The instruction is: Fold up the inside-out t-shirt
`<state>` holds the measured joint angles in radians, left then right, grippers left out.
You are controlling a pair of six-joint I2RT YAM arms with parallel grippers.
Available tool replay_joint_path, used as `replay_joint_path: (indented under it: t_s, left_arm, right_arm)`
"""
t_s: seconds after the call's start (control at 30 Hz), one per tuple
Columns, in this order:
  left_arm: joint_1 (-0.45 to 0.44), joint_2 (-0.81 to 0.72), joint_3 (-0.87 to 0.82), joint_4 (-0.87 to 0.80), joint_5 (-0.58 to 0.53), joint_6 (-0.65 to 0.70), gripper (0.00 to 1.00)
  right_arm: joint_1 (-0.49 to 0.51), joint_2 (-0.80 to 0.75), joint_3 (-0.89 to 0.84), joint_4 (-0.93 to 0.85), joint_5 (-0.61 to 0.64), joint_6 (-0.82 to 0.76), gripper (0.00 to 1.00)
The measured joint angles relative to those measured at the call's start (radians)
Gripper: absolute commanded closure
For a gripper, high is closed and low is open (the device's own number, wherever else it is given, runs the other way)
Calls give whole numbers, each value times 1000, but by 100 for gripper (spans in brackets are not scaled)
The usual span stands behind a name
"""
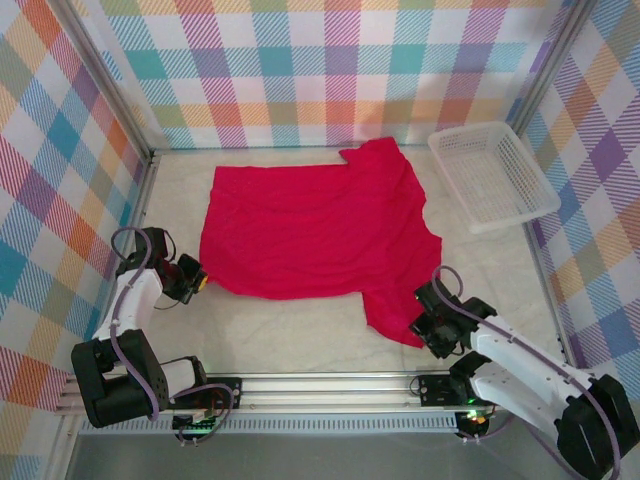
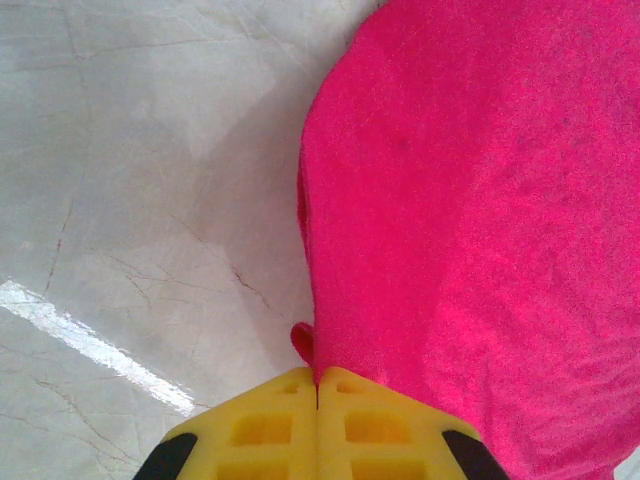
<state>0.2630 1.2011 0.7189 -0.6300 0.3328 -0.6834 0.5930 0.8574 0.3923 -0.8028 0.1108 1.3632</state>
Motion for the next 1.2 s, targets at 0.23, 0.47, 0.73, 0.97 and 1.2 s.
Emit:
replay_joint_path:
  t_s: [0.23,0.47,0.73,0.97,1.2]
  left_arm:
    - [0,0,0,0,0,0,100]
    - [0,-3,8,-30,-1,9,100]
    - [7,-100,121,-193,-3,73,100]
    - [9,-248,209,-366,-5,148,100]
    - [34,-295,256,-472,-12,200,100]
  right_arm:
    - [13,105,14,-14,19,37,86]
    - [29,81,36,-54,48,35,100]
    - [29,-237,265,-319,144,8,100]
    - [29,-335,439,-577,162,8,100]
    - [29,-319,530,-629,161,-23,100]
